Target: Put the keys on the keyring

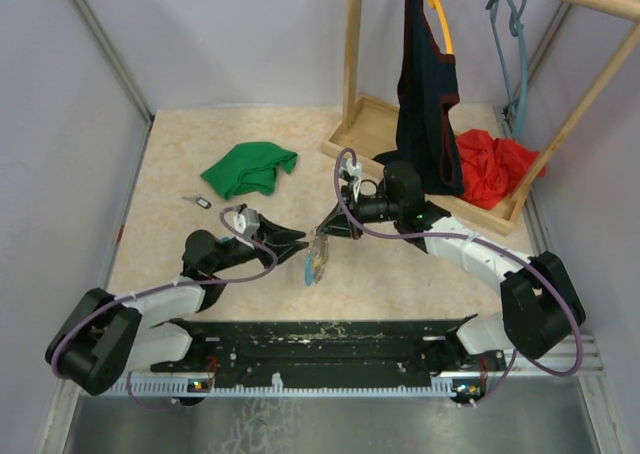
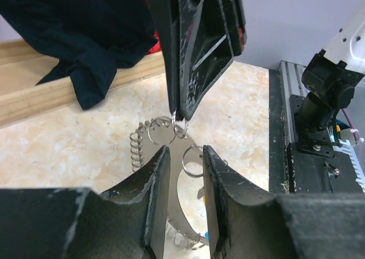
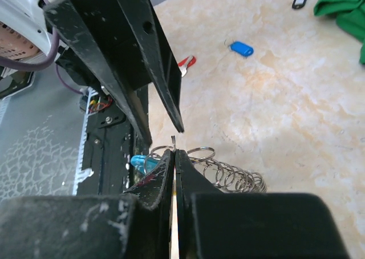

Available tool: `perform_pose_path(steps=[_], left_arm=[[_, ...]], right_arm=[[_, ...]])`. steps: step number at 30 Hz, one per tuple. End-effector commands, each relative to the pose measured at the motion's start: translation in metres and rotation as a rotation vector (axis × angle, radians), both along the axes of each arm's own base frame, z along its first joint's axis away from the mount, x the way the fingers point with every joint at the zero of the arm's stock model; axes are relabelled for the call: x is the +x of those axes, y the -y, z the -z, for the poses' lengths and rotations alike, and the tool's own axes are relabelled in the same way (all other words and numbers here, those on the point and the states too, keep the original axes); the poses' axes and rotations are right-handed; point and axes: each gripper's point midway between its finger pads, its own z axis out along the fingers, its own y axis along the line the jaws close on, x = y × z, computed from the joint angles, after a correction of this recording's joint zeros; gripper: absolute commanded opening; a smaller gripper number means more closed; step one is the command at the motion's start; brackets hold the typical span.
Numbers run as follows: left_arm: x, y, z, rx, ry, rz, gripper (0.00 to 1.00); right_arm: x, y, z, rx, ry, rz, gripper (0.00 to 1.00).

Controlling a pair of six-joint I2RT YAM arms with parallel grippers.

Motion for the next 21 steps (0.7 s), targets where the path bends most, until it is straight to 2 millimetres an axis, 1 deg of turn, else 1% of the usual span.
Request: perform_pose_path(steps=[1,7,14,21], left_arm=[[0.009,0.002,-0.009,-0.050,-0.054,-0.015,0.34],[0.009,0.009,-0.014,-0.079,-0.093,0.029,0.31],[0.008,0.010,-0.022,-0.129,-0.095,0.051,0.31],[0.010,0.010,-0.023,-0.159,-0.110,0.053,0.29]], right_arm=[[0.002,-0.007,-0.046,0.124,0.196,-0.046,0.00],[0.001,-0.009,-0.044,0.137,0.218,-0.054,0.00],[-0.002,-0.009,-0.041,0.144,0.227,-0.062,0.00],[-0.005,-0.011,-0.039,0.149,0.231,-0.078,0.00]])
